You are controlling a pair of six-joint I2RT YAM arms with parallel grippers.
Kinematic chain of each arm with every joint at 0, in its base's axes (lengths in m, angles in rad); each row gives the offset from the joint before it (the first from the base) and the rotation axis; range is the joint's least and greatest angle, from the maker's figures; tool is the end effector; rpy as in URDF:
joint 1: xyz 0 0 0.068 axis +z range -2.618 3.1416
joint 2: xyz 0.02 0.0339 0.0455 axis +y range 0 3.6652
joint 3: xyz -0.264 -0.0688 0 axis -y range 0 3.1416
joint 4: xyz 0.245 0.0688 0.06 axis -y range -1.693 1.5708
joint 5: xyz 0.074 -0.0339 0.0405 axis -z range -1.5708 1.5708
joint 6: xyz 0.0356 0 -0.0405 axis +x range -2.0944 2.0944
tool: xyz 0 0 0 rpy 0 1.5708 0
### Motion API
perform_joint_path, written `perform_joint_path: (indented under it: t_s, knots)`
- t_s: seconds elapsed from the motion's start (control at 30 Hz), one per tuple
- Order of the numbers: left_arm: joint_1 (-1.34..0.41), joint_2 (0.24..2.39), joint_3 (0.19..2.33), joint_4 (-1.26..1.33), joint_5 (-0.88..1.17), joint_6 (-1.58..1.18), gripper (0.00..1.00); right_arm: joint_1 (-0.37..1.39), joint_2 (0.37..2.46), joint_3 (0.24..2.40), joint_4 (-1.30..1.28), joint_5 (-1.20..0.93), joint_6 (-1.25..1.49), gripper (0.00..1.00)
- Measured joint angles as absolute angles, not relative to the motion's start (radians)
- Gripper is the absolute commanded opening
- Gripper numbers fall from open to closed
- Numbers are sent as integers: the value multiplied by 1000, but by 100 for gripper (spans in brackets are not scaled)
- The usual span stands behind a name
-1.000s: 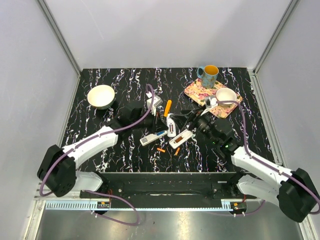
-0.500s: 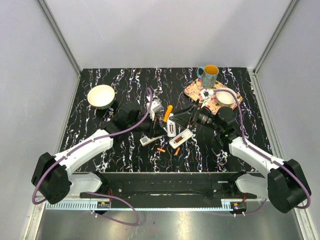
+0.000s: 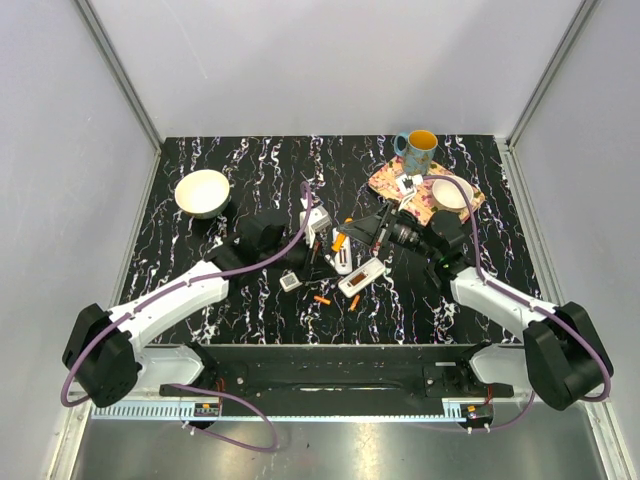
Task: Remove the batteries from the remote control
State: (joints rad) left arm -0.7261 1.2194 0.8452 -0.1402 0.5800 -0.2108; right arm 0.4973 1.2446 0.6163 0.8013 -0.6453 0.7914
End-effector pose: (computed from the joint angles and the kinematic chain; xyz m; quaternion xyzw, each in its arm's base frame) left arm 0.1885 -0.1935 0.2766 0.3503 0.7636 -0.4384 0.3194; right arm 0.2269 0.1475 0.2858 -0.1507 0.6392 0.5992 0.4579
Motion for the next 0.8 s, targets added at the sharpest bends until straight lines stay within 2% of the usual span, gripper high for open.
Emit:
perform_joint_path:
  t_s: [0.03,0.07,0.1,0.13,0.17,0.23,0.33,0.43,0.5,0.53,0.57,0.63,0.67,0.8]
  knots:
    - [-726,1218,846,-140,577,-213,6,496,1246,616,802,-645,789,0]
    - [-726,1218,847,-139,575,-215,19,496,1246,616,802,-645,786,0]
    - [-726,1219,847,-139,573,-215,43,496,1246,616,802,-643,785,0]
    - [-727,1218,847,-138,568,-215,56,496,1245,616,800,-637,782,0]
    - [-727,1218,847,-136,560,-203,64,496,1243,616,795,-628,783,0]
    - [-727,1217,846,-137,535,-207,76,496,1229,610,785,-601,778,0]
    - [-712,1195,829,-128,468,-221,79,496,1171,573,763,-533,752,0]
    - [-672,1147,788,-111,410,-245,75,496,1094,512,757,-438,701,0]
    - [-636,1129,762,-103,381,-265,64,496,1058,471,762,-375,659,0]
    - [-622,1128,753,-102,366,-271,57,496,1050,453,766,-345,640,0]
    - [-612,1131,745,-103,353,-277,41,496,1048,440,766,-321,625,0]
    - [-603,1155,734,-111,326,-289,26,496,1063,419,767,-260,590,0]
    - [-603,1171,730,-112,313,-291,15,496,1077,416,768,-240,581,0]
    - [-603,1266,725,-122,268,-297,1,497,1200,418,797,-154,572,0]
